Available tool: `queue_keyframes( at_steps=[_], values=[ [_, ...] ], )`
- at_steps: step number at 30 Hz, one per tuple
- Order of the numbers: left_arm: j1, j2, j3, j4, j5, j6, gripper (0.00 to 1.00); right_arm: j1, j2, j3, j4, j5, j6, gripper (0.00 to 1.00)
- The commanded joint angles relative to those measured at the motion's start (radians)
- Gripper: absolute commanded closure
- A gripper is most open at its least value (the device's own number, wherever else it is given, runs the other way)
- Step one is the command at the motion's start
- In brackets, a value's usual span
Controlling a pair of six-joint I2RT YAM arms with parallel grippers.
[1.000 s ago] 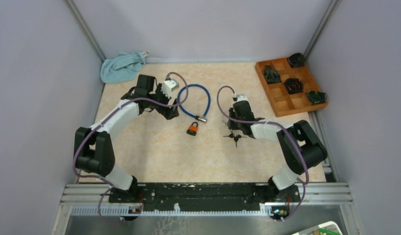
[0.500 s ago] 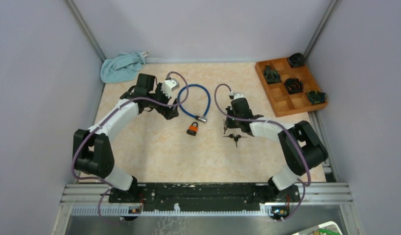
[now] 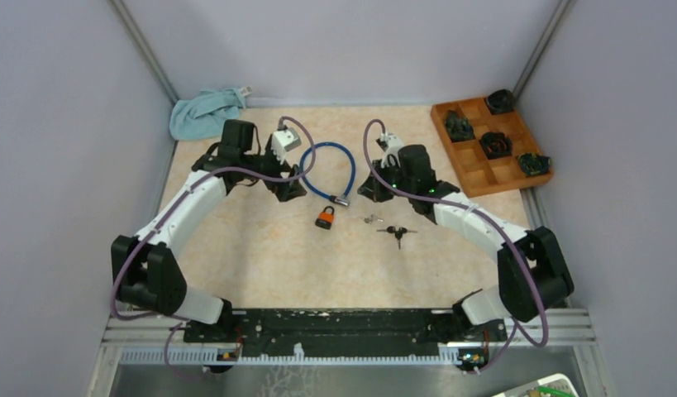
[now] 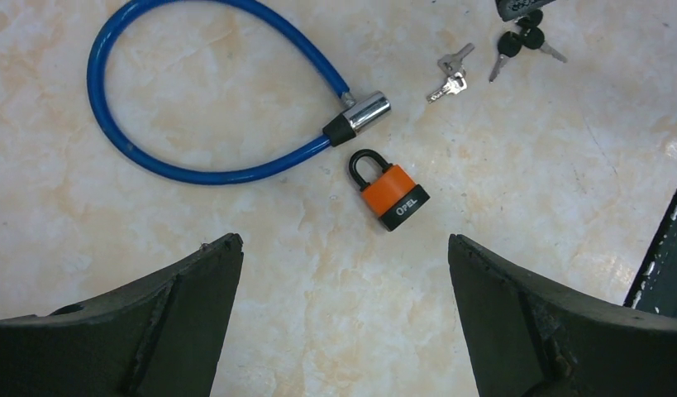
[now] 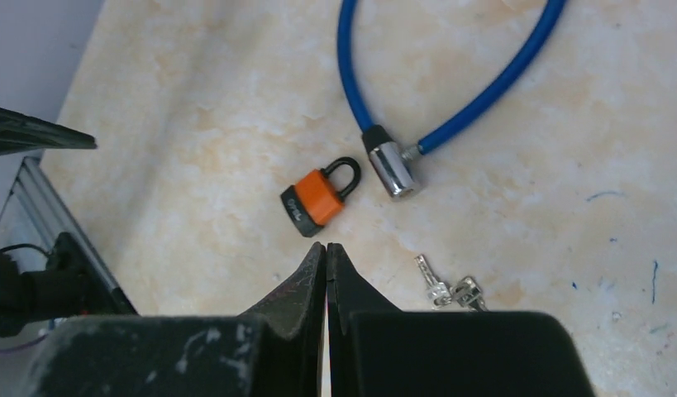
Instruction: Unlock with the key
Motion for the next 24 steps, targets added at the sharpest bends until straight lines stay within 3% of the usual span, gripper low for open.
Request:
queue_keyframes(
  at_steps=[1,2,3,7,9,12,24],
  values=[
    [-0.019,-0.062,0.004,-0.043,0.081,0.112,0.01,0.009,-0.054,0.097,-0.068,-0.052,-0.032,1.0],
    [-0.02,-0.064,0.015,-0.051,0.069,0.114,0.01,0.009,-0.049,0.102,-0.102,-0.008,-0.049,1.0],
    [-0.02,-0.064,0.024,-0.059,0.058,0.117,0.01,0.009,-0.043,0.099,-0.126,0.084,-0.061,0.8],
    [-0.02,-0.073,0.001,-0.044,0.032,0.091,0.01,0.046,0.004,0.064,-0.197,0.349,-0.049,0.48],
    [-0.02,-0.08,-0.035,-0.011,0.022,0.068,0.01,0.092,0.028,0.058,-0.221,0.449,-0.046,0.48],
    [-0.02,-0.086,-0.07,0.015,0.008,0.055,0.01,0.15,0.058,0.051,-0.229,0.543,-0.016,0.59],
    [-0.02,-0.103,-0.09,0.037,-0.049,0.046,0.01,0.258,0.256,0.131,-0.299,0.725,0.167,0.62]
  ],
)
